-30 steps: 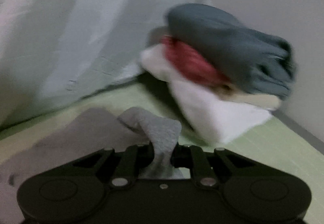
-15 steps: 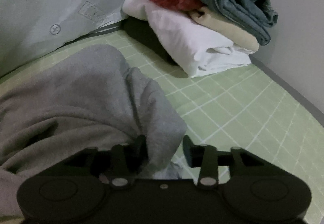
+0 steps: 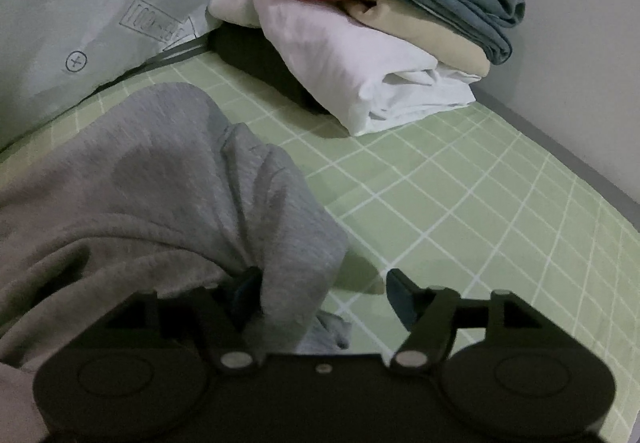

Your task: Fold clothes

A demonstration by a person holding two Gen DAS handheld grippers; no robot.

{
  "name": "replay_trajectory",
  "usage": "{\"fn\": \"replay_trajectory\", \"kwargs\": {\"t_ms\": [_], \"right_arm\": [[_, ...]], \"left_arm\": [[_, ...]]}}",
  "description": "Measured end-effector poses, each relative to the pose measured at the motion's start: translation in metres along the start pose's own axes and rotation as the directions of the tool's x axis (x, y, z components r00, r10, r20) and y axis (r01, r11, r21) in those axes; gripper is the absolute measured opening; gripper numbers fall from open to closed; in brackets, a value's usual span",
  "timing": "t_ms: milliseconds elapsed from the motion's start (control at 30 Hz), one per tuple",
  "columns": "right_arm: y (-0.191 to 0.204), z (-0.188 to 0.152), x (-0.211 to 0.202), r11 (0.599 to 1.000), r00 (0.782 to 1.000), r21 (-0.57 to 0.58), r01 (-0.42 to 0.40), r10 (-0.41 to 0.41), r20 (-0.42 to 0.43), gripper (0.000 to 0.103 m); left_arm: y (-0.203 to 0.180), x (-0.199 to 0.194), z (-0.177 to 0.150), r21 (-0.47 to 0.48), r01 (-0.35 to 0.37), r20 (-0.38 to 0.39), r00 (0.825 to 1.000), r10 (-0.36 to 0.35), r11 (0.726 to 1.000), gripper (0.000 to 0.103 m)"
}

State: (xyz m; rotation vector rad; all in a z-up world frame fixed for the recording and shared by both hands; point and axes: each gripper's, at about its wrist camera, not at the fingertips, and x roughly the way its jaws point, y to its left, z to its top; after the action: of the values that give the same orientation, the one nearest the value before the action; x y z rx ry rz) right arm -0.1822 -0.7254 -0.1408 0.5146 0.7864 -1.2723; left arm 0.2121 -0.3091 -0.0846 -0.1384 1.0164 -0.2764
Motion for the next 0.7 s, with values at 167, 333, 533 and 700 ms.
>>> {"fn": "replay_trajectory", "kwargs": {"t_ms": [167,333,533,700], "right_arm": [[0.001,0.001,0.004,1.000,1.000,0.007,0.022,-0.022,-0.007,0.080],[0.003,0.001,0.008,0.999,0.999,0.006,0.041,-0.041,-0.004,0.081],[0.008,0.000,0.003,0.998,0.998,-0.030,0.055,-0.055,0.013,0.081],[0.014,-0.007,-0.020,0.993,0.996,-0.106,0.054,-0.047,0.072,0.081]], "left_arm": [[-0.009,0.057,0.018,-0.013,-0.067,-0.079,0.995,0.066,0.998,0.072],[-0.018,0.081,0.018,0.013,-0.127,-0.079,0.989,0.128,0.992,0.066],[-0.023,0.061,0.014,0.089,-0.090,-0.026,0.995,0.093,0.992,0.000],[-0.021,-0.018,0.005,0.177,-0.096,0.139,0.988,0.072,0.980,0.000]]}}
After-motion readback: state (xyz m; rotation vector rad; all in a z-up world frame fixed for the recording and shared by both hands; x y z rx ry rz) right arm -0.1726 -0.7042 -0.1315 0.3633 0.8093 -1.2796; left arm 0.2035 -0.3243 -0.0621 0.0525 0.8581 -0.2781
